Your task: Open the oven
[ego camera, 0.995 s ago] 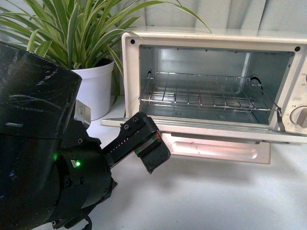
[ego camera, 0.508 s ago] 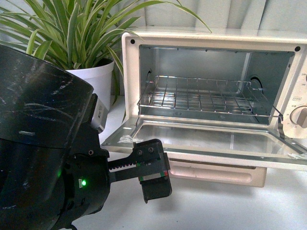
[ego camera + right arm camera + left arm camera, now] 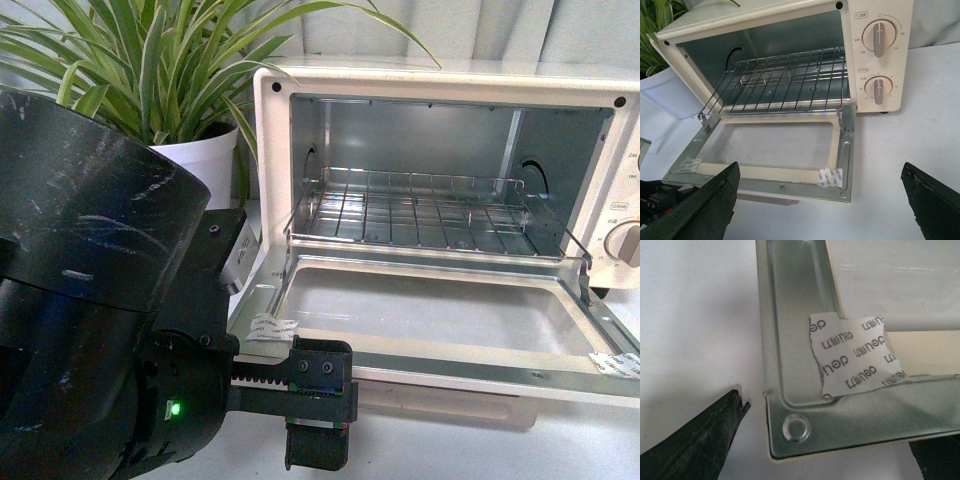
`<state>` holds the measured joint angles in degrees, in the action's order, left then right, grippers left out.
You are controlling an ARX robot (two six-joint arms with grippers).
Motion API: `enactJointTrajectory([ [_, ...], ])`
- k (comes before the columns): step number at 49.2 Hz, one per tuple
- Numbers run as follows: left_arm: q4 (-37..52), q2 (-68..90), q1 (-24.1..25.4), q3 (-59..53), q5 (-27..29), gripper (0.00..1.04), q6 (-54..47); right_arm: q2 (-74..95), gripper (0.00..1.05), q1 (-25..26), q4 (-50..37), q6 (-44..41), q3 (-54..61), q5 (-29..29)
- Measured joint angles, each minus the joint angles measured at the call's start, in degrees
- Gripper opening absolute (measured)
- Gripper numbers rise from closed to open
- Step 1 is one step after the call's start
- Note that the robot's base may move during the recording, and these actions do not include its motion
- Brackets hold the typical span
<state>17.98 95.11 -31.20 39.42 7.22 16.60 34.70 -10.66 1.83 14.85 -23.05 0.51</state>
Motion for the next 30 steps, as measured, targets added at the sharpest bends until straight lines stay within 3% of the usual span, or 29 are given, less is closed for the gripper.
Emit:
enactJointTrajectory([
  [15, -0.17, -4.22, 0.37, -3.69, -0.70, 0.98, -0.61, -0.92, 0.95, 0.22, 0.96, 0.13, 0.00, 0.55],
  [30, -3.74, -20.26, -0.42, -11.02, 3.89, 0.98, -0.35, -4.04, 0.95, 1.90, 3.13, 0.39, 0.07, 2.16],
])
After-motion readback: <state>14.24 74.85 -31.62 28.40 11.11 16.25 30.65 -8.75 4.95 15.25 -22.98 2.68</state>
